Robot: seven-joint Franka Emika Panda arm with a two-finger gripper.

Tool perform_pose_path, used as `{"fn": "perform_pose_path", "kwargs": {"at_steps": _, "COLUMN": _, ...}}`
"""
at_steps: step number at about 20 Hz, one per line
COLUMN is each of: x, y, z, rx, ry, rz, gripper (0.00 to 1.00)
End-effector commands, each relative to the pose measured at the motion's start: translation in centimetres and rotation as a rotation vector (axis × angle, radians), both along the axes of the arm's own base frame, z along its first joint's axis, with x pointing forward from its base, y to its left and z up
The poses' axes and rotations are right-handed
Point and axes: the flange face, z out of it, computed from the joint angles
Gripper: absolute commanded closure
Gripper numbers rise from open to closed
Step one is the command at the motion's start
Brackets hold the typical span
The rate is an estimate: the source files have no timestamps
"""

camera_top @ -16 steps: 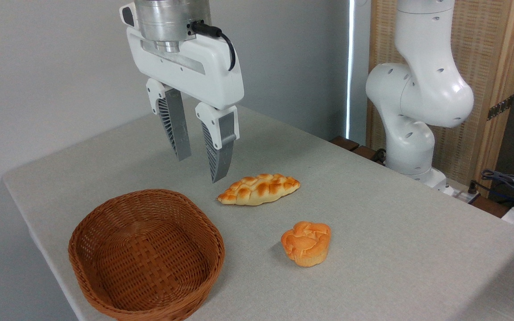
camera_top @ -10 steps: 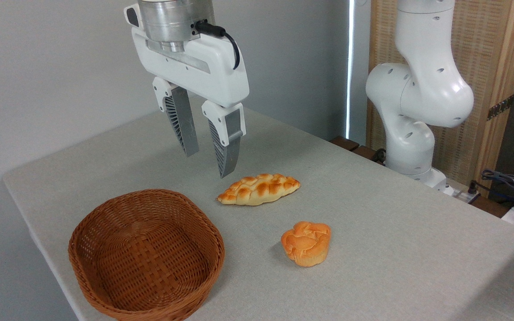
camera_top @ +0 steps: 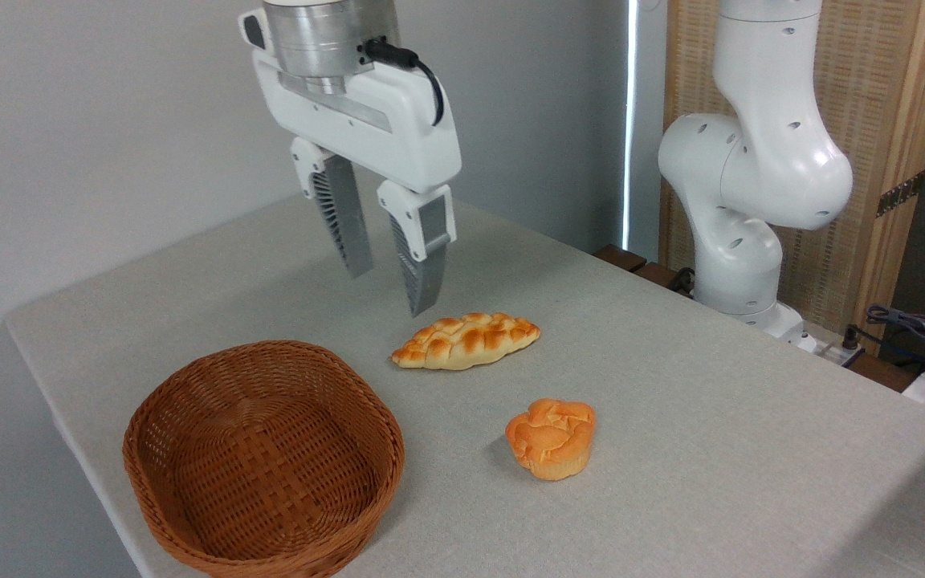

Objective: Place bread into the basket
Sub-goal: 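Move the open gripper over the round orange bun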

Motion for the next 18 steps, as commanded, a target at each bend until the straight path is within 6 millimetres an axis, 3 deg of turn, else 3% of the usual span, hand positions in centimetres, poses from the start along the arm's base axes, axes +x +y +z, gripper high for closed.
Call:
{"fn": "perform_pose_path", "kwargs": {"at_steps": 1, "x": -4.6, "y": 0.6, "z": -1.2, "rx": -0.014, "ry": 0.015, "rz": -0.088, "gripper": 0.0}}
{"fn": "perform_pose_path", "kwargs": {"at_steps": 4, "x": -6.1, "y": 0.9, "z": -2.4, "rx": 0.008, "ry": -0.027, "rz": -0.098, "gripper": 0.0}}
{"fn": "perform_pose_path", "kwargs": {"at_steps": 8, "x": -8.6, "y": 1.7, "z": -4.4, "rx": 0.076, "ry": 0.0, "rz": -0.239, "gripper": 0.0}}
{"fn": "perform_pose_path", "kwargs": {"at_steps": 11, "x": -8.6, "y": 2.7, "z": -5.3, "rx": 0.068, "ry": 0.001, "rz": -0.248, "gripper": 0.0}}
{"fn": "perform_pose_path", "kwargs": {"at_steps": 14, "x": -8.3, "y": 3.0, "z": -8.0, "rx": 0.082, "ry": -0.021, "rz": -0.244, "gripper": 0.0}}
{"fn": "perform_pose_path", "kwargs": {"at_steps": 18, "x": -7.9, "y": 3.5, "z": -9.7, "rx": 0.091, "ry": 0.002, "rz": -0.243, "gripper": 0.0}}
